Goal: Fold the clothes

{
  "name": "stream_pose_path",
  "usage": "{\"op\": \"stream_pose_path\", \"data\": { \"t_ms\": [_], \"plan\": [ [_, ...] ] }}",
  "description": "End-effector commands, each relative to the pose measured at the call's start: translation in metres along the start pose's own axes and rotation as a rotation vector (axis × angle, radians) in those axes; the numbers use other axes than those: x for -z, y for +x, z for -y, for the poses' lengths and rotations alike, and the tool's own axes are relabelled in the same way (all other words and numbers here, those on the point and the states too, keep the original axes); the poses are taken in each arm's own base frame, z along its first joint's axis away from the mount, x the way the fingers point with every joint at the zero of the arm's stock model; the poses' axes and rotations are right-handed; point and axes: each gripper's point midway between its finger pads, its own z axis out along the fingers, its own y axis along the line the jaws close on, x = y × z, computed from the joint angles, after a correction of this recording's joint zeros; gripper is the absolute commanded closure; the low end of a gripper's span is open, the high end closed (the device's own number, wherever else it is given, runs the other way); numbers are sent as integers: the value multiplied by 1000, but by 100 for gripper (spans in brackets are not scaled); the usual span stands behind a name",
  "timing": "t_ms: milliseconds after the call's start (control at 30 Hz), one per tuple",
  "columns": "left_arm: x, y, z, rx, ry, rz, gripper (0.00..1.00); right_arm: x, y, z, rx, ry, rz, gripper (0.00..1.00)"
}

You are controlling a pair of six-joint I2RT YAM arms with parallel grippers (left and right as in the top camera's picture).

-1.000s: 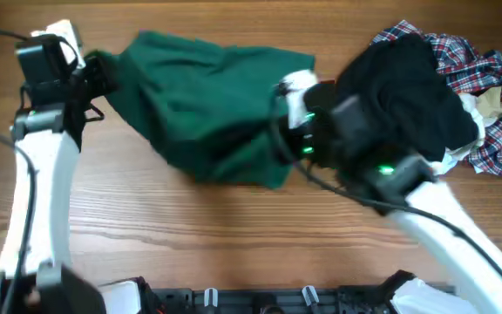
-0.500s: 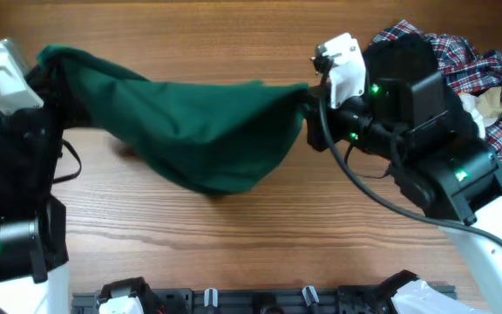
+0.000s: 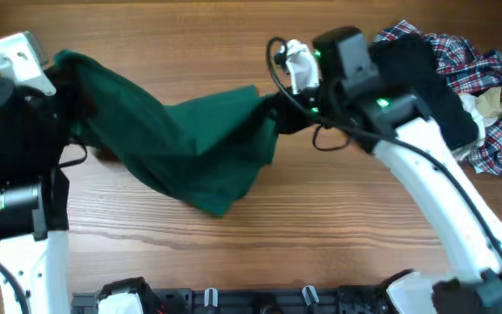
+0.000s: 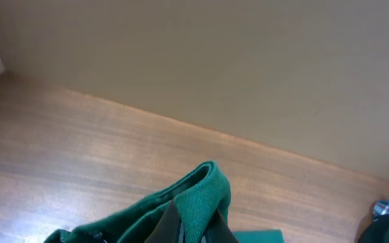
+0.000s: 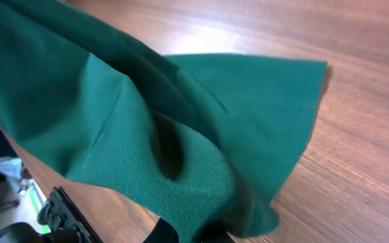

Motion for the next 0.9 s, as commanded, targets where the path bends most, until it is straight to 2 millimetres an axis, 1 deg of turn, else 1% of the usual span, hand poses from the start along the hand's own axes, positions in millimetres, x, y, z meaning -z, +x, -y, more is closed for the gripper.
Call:
{"op": "stream_pose_path", "data": {
  "t_ms": [0, 133, 200, 233, 333, 433, 533, 567, 700, 733, 867],
  "plan": [
    [-10, 0, -1, 12, -1, -18, 96, -31, 2, 5, -30, -54, -57, 96],
    [-24, 10, -6, 19, -11, -61, 96, -66, 7, 11, -56, -115, -111, 96],
    [-31, 16, -8, 22, -16, -83, 96, -86, 13, 15, -76, -147, -147, 96],
    [-35, 19, -9, 23, -19, -95, 96, -96, 18, 21, -90, -146, -172, 96],
    [-40, 23, -11, 26, -23, -111, 96, -111, 28, 29, -113, -143, -212, 95],
    [-43, 25, -12, 27, -25, -119, 96, -120, 40, 30, -130, -152, -249, 89],
    [-44, 25, -12, 27, -24, -117, 96, -132, 56, 27, -124, -160, -274, 84],
    [-44, 24, -12, 27, -24, -116, 96, -138, 63, 24, -135, -162, -278, 81],
    [-44, 24, -12, 27, -24, -116, 96, -155, 78, 20, -162, -163, -272, 76],
    [-44, 24, -12, 27, -24, -116, 96, -160, 81, 22, -177, -147, -267, 74],
    [-45, 25, -12, 27, -24, -118, 96, -180, 98, 34, -232, -77, -229, 73]
  ]
}}
